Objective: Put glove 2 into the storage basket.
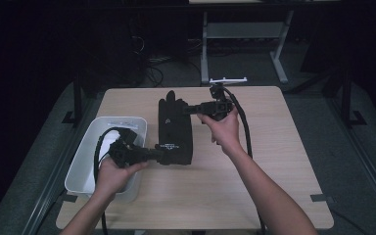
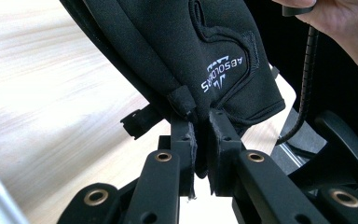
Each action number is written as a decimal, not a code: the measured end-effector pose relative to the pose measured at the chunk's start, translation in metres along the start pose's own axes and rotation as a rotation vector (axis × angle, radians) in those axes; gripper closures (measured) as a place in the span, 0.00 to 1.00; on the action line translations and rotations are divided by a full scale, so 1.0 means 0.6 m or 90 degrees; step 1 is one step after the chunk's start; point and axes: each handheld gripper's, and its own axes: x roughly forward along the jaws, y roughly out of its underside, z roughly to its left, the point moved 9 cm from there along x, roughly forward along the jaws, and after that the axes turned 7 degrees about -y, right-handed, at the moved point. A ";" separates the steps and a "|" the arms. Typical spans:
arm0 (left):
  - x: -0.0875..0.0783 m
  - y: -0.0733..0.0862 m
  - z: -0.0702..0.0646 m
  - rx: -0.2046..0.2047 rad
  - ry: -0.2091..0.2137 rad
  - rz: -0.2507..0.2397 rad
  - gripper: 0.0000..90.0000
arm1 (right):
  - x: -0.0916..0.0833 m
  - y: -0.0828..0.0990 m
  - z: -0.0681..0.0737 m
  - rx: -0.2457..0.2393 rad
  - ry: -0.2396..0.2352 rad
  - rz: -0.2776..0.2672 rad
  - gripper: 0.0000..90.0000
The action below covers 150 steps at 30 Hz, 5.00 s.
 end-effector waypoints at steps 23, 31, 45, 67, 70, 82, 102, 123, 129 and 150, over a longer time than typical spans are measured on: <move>-0.081 0.010 0.044 -0.019 -0.033 -0.029 0.92 | 0.081 -0.029 0.062 -0.025 -0.041 0.012 0.83; -0.103 0.018 0.060 -0.027 -0.042 -0.034 0.92 | 0.109 -0.031 0.077 -0.025 -0.050 0.018 0.83; -0.137 0.035 0.087 -0.043 -0.055 -0.044 0.92 | 0.152 -0.033 0.098 -0.027 -0.064 0.028 0.83; -0.184 0.080 0.137 -0.081 -0.083 -0.053 0.92 | 0.235 -0.013 0.114 -0.017 -0.084 0.052 0.83; -0.187 0.087 0.141 -0.084 -0.085 -0.052 0.92 | 0.244 -0.010 0.115 -0.015 -0.085 0.055 0.83; -0.199 0.119 0.162 -0.103 -0.090 -0.036 0.92 | 0.281 0.013 0.113 -0.013 -0.085 0.075 0.83; -0.191 0.163 0.182 -0.134 -0.083 -0.003 0.92 | 0.318 0.066 0.078 0.011 -0.070 0.097 0.83; -0.184 0.197 0.201 -0.179 -0.073 0.034 0.87 | 0.347 0.112 0.044 0.016 -0.037 0.145 0.81; -0.190 0.194 0.207 -0.178 -0.081 0.030 0.79 | 0.337 0.103 0.036 0.012 -0.027 0.138 0.81; -0.217 0.164 0.214 -0.174 -0.111 -0.004 0.65 | 0.298 0.079 0.039 0.008 -0.040 0.108 0.73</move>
